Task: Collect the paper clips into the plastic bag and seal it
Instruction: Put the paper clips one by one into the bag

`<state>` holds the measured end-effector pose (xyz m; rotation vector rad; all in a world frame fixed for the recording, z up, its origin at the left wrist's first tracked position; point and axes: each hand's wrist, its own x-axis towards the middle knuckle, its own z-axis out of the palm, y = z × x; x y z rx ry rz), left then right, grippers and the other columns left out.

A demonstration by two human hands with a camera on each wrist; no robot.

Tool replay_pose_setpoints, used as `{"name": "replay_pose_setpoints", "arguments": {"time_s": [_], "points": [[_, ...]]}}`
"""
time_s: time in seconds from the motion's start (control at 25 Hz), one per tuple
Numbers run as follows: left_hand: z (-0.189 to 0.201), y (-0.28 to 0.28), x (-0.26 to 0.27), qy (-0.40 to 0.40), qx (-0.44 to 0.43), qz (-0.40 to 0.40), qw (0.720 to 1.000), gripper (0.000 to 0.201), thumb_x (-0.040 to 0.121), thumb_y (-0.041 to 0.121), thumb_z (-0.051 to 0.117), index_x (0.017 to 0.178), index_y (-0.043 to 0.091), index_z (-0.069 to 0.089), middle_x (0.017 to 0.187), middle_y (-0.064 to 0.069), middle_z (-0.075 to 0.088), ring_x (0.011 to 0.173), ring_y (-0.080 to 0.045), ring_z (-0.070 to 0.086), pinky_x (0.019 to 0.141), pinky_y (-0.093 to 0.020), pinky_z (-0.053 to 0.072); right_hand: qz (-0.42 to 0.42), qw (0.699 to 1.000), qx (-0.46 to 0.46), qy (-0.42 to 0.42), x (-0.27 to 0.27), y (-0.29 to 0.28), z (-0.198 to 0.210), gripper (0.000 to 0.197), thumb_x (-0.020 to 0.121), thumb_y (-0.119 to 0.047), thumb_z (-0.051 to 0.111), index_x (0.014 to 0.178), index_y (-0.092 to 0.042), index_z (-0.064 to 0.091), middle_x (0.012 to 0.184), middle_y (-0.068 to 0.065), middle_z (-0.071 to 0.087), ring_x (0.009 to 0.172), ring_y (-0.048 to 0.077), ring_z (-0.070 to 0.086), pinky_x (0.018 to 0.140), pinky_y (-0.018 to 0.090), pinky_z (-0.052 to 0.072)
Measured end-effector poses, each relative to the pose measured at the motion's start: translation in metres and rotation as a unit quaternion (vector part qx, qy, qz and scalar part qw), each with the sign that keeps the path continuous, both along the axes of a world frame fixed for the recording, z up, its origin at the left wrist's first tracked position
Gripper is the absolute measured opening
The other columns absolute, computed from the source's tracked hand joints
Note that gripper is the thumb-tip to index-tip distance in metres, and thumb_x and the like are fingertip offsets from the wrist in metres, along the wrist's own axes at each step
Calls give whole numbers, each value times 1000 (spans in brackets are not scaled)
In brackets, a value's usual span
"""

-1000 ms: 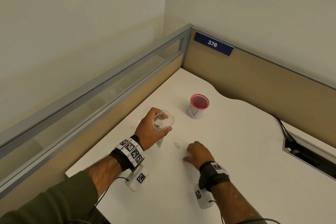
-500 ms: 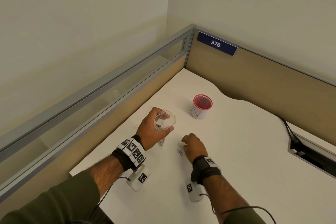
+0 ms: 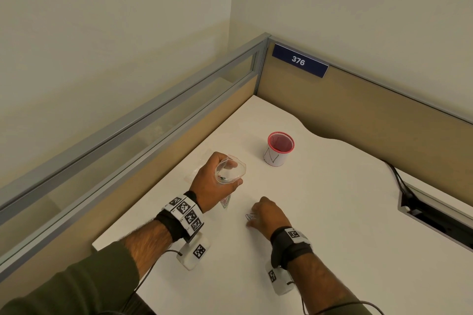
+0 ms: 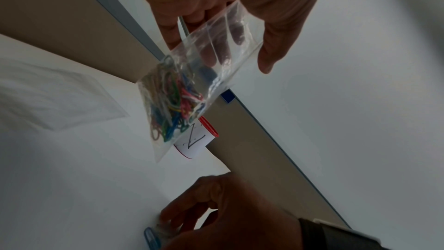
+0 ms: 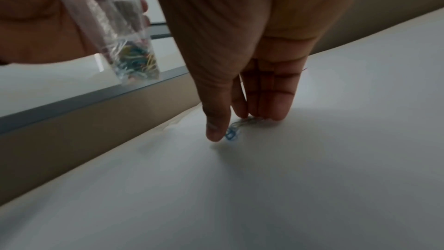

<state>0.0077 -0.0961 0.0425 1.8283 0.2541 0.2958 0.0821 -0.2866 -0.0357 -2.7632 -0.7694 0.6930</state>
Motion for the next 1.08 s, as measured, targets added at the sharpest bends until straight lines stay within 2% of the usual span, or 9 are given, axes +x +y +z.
{"name": "replay_pose_setpoints", "arguments": {"time_s": [0.08,0.24,0.48,0.56,0.64,0.76,0.88,0.96,1.08], "points": [[0,-1,0,0,-1,-3,1000,45,78,21,81,114,22,53,112,11,64,117,-6,59,97,-37,52,-4,1000,-13,-6,-6,6,-1,37,83,-33,68,111,-9,63,112,10,55,102,29,57,86,34,47],[1,2,1,4,5,3,1000,46,78,22,81,114,22,53,113,10,64,117,-7,59,96,-35,53,-9,999,-24,-45,-11,13,-4,24,95,-22,53,108,-4,61,113,14,60,102,30,61,84,32,47],[0,3,1,-1,5,4,1000,46,78,21,81,114,21,53,112,9,64,116,-7,60,95,-31,52,-26,999,-16,-37,-5,15,9,20,92,-21,54,105,-9,64,110,9,63,100,27,61,87,33,49],[0,4,0,1,4,9,1000,45,77,21,81,113,22,53,112,10,65,116,-5,60,94,-29,51,-60,998,28,-21,2,11,21,14,89,-24,57,90,-12,65,101,6,65,91,23,61,81,32,50],[-2,5,1,2,2,12,1000,44,77,20,81,112,20,54,112,9,65,115,-4,60,92,-25,50,-108,987,120,-22,10,7,44,14,85,-26,65,76,-15,63,87,2,65,78,20,59,71,30,49],[-3,3,3,5,1,5,1000,44,78,18,81,112,19,54,112,8,65,113,-5,60,88,-21,49,-144,944,293,-49,18,8,97,11,83,-23,71,78,-13,68,81,-1,67,72,14,59,65,20,46],[-2,-2,5,3,9,-5,1000,46,79,20,81,114,22,52,112,9,64,112,-5,60,87,-23,52,-96,910,400,-53,13,24,151,6,84,-20,71,84,-14,70,84,-1,68,75,10,61,65,14,50],[-2,-6,7,2,15,-13,1000,45,79,21,81,112,28,50,109,9,63,108,-8,61,85,-25,54,-55,911,406,-56,6,37,167,7,85,-21,69,86,-14,71,86,0,67,76,13,61,67,19,52],[-2,-7,10,3,25,-19,1000,46,78,24,82,105,35,46,100,7,63,96,-15,65,76,-25,55,-7,939,334,-83,0,50,165,9,86,-24,67,89,-16,71,85,-1,63,75,14,57,68,27,52]]}}
